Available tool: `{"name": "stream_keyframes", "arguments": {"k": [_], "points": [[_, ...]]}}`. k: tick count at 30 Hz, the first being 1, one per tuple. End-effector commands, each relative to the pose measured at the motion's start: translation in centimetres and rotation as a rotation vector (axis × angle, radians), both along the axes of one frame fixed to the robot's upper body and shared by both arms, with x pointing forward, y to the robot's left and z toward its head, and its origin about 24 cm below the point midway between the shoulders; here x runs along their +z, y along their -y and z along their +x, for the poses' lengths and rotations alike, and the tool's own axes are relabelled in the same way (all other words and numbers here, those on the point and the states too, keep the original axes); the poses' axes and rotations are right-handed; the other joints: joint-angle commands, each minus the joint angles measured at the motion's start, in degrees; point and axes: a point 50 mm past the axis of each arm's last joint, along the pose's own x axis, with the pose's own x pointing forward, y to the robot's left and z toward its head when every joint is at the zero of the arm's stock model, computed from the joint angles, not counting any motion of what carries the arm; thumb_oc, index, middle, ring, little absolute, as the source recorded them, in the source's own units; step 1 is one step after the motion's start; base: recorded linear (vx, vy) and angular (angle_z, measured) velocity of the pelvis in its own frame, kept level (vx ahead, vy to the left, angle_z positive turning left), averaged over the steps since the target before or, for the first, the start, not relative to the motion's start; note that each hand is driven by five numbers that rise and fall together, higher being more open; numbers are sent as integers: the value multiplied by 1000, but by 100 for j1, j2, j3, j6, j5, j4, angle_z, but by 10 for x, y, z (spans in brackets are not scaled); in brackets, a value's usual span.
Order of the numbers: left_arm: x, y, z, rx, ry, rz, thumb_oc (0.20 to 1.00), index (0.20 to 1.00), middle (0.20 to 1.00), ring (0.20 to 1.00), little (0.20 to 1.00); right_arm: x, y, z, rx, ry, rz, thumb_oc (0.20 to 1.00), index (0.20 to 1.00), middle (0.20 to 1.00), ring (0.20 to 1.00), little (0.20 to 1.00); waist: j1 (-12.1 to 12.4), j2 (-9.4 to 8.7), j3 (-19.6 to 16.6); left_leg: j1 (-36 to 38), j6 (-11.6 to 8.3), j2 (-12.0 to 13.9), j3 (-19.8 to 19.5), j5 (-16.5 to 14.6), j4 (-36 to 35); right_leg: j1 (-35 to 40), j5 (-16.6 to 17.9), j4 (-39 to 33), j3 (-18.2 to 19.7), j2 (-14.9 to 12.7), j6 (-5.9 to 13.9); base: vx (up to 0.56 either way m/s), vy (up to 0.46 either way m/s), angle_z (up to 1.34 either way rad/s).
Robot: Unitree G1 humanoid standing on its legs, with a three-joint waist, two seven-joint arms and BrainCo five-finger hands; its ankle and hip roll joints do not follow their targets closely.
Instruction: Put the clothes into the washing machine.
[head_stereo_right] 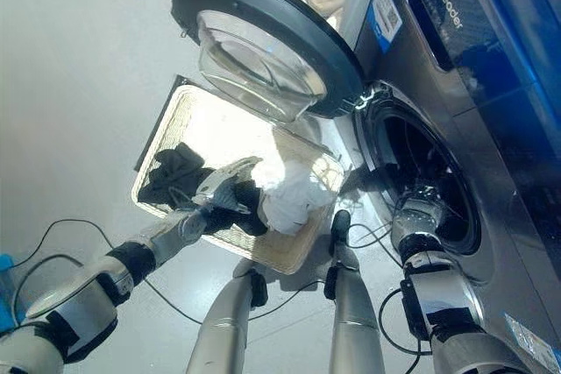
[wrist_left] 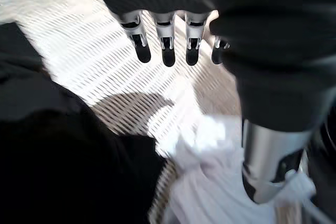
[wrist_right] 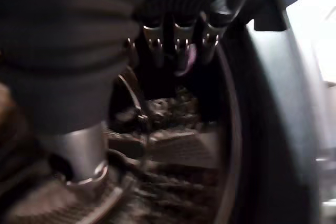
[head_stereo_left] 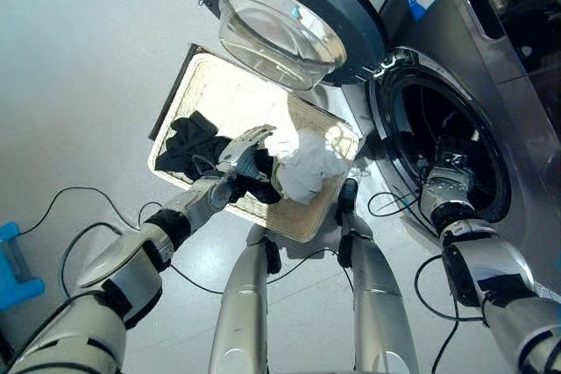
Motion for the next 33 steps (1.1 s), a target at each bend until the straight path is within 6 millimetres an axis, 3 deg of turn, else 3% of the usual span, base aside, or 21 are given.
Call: {"name": "stream_keyframes", "arguments": {"k": [1, 4, 9, 14, 26, 33], "points": [[5, 10, 4, -4, -40, 34, 1000, 1000, 1000, 1000, 1000, 17, 0, 1, 10, 14, -164, 1000, 1000, 1000, 1000, 1000, -52, 232, -143, -24, -350, -228, 169, -506, 271, -1, -319, 487, -415, -24, 609, -13, 13, -6], [13, 26, 3, -59, -27, 80, 1000, 1000, 1000, 1000, 1000, 14, -24, 3, 44, -31, -231, 1000, 1000, 1000, 1000, 1000, -106, 198, -143, -95, -338, -217, 211, -449, 257, -66, -246, 420, -363, 19, 593, 2, 5, -6], [13, 44, 0, -132, -15, 191, 1000, 1000, 1000, 1000, 1000, -4, -45, 0, 105, -36, -144, 1000, 1000, 1000, 1000, 1000, -167, 134, -143, -84, -347, -211, 265, -446, 225, -39, -239, 357, -348, 48, 620, 7, 2, -3], [12, 57, 1, -163, 10, 387, 1000, 1000, 1000, 1000, 1000, -3, -73, -2, 173, 23, -143, 1000, 1000, 1000, 1000, 1000, -267, 47, -143, -148, -364, -203, 320, -394, 196, -93, -183, 291, -306, 87, 632, 0, 0, 0], [4, 58, 9, -147, 46, 802, 1000, 1000, 1000, 1000, 1000, 4, -96, -8, 210, 222, -63, 1000, 1000, 1000, 1000, 1000, -436, -121, -143, -439, -436, -114, 466, -222, 65, -424, -22, 208, -214, 145, 731, 1, 1, -1], [13, 63, 12, -245, 272, 1039, 1000, 1000, 1000, 1000, 1000, 15, -106, -12, 238, 352, -18, 1000, 1000, 1000, 1000, 1000, -530, -236, -143, -694, -487, -18, 519, -133, -6, -688, 96, 163, -207, 167, 790, -10, -28, 0]]}}
